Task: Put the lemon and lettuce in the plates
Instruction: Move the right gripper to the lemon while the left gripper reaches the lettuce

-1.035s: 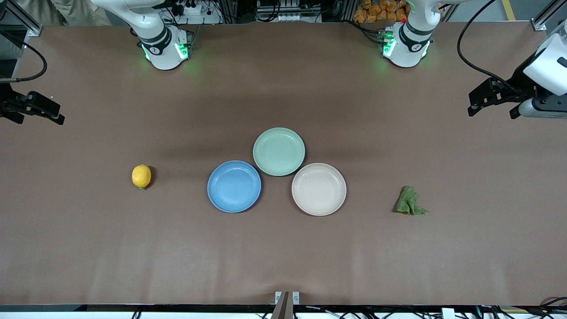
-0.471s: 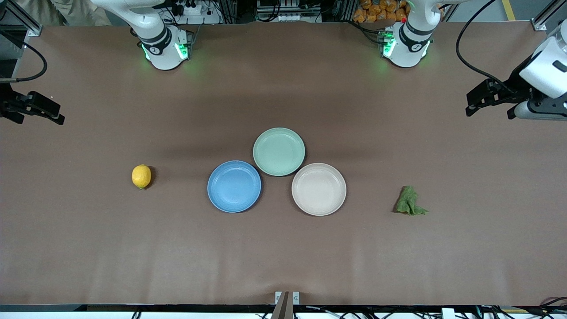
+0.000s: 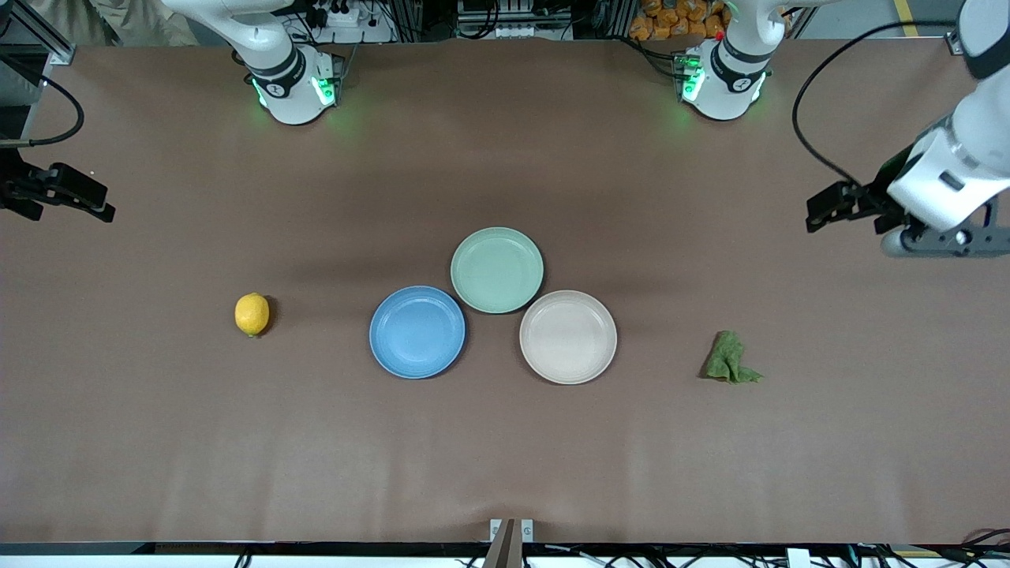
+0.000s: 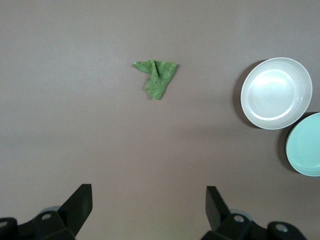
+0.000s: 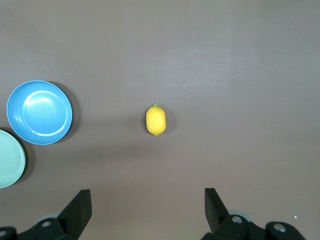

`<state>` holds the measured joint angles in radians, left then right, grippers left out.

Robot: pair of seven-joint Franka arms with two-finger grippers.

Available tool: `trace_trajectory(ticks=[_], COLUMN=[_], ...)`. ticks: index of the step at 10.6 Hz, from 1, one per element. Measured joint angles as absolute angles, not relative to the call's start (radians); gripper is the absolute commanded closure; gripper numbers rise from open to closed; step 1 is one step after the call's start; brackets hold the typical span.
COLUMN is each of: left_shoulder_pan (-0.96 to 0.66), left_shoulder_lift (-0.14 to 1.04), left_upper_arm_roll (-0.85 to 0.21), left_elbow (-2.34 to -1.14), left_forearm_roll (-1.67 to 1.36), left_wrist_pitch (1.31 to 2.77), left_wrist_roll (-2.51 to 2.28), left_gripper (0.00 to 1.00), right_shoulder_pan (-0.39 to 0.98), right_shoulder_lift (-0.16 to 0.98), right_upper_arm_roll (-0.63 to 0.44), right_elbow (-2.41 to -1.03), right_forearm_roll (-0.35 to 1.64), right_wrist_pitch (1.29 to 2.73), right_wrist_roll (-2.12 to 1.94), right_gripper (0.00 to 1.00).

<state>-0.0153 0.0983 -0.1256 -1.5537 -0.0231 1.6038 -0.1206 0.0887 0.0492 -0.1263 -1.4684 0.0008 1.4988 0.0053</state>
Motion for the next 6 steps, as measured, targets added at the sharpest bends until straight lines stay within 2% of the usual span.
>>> trace_trajectory(ticks=[6], left_shoulder_pan=[-0.043], left_shoulder_lift=[0.201], left_upper_arm_roll=[-0.126], left_elbow=[-1.552], left_forearm_roll=[-0.023], left_wrist_pitch=[1.719], left_wrist_roll=[-0.214], left_gripper=[0.0], right_shoulder_pan=[0.085], right_shoulder_lift=[0.106], right_upper_arm_roll=[-0.13], right_elbow=[-1.484], right_forearm_roll=[0.001], right_wrist_pitch=[1.48], right_wrist_roll=[0.005], right_gripper=[0.0])
